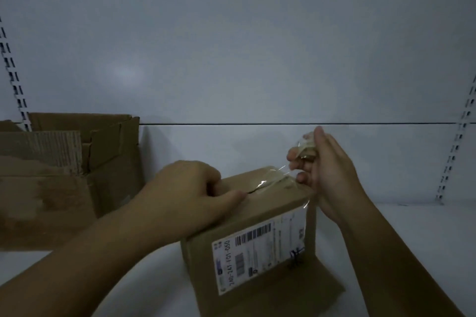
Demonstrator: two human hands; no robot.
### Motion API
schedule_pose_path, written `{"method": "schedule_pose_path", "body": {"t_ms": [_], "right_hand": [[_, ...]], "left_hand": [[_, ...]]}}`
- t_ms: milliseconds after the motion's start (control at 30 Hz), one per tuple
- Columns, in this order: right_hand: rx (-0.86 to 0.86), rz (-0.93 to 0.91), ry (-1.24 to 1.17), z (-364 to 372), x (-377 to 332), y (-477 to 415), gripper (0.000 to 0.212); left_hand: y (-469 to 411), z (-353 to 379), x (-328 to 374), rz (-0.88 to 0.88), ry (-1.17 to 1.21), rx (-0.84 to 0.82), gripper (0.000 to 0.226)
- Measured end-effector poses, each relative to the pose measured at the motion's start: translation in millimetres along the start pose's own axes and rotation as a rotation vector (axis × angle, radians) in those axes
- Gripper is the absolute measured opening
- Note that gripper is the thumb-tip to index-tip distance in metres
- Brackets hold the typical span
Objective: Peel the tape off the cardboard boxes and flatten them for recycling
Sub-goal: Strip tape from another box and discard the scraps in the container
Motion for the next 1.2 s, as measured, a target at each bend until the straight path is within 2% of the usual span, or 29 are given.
{"method": "schedule_pose_path", "body": {"t_ms": [67,133,167,300,367,467,533,600,667,700,800,833,900,933,1000,1100,1200], "right_hand": [[-0.084,0.059,-0.025,4,5,1,0.041],[-0.161,0.101,-0.042,7,9,2,0.055],[-0.182,0.115,-0.053,6,9,2,0.055],[-0.205,0.109,-0.12,3,7,1,0.034],[-0.152,0.103,-0.171,1,8,-3,0.032],[-0.027,0.116,-0.21,-6,13,-7,0.035],[0.02,0.139,-0.257,-8,15,-7,0.042],[0.011,0.158,-0.254,-8,16,-7,0.052],[-0.026,0.172,-0.113,-3,16,-7,0.059],[0.0,0.137,0.053,-5,15,-7,0.06],[0.14,-0.111,0.689,-11,10,-7,0.079],[0.174,-0.177,0.779,-12,5,-4,0.085],[0.209,-0.344,0.735,-14,-12,7,0.086],[0.174,-0.471,0.694,-14,-22,14,0.08],[-0.03,-0.664,0.762,-3,-31,31,0.066],[-0.384,-0.681,1.101,28,-2,46,0.06],[-0.464,-0.799,1.128,50,17,52,0.045]], "left_hand": [[-11,10,11,0.004,-0.133,-0.145,0.05],[-13,19,20,0.036,-0.127,-0.246,0.057],[-12,23,19,0.015,-0.094,-0.308,0.062],[-3,31,16,-0.11,0.231,-0.509,0.065],[0,31,16,-0.082,0.32,-0.578,0.063],[-10,35,-10,-0.128,0.357,-0.627,0.068],[-21,33,-30,-0.228,0.355,-0.572,0.084],[-28,32,-56,-0.194,0.302,-0.568,0.089],[-20,27,-48,-0.103,0.226,-0.753,0.088],[-18,24,-41,-0.097,0.198,-0.81,0.088],[-18,23,-38,-0.101,0.217,-0.791,0.085],[-18,25,-37,-0.123,0.232,-0.773,0.083],[-15,30,-42,-0.15,0.261,-0.74,0.079],[-15,30,-43,-0.155,0.275,-0.707,0.079],[-15,27,-45,-0.149,0.28,-0.652,0.078],[-18,28,-45,-0.157,0.305,-0.628,0.076],[-19,28,-49,-0.161,0.337,-0.626,0.077]]}}
Point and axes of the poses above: each hand's wrist, its own y-axis away from the middle knuckle, its own z-axis out of the palm, x = y × z, the point moved 6 cm from there along -y, towards the middle knuckle, and after that the axes turned 11 degrees about z, right-handed, at the moved point
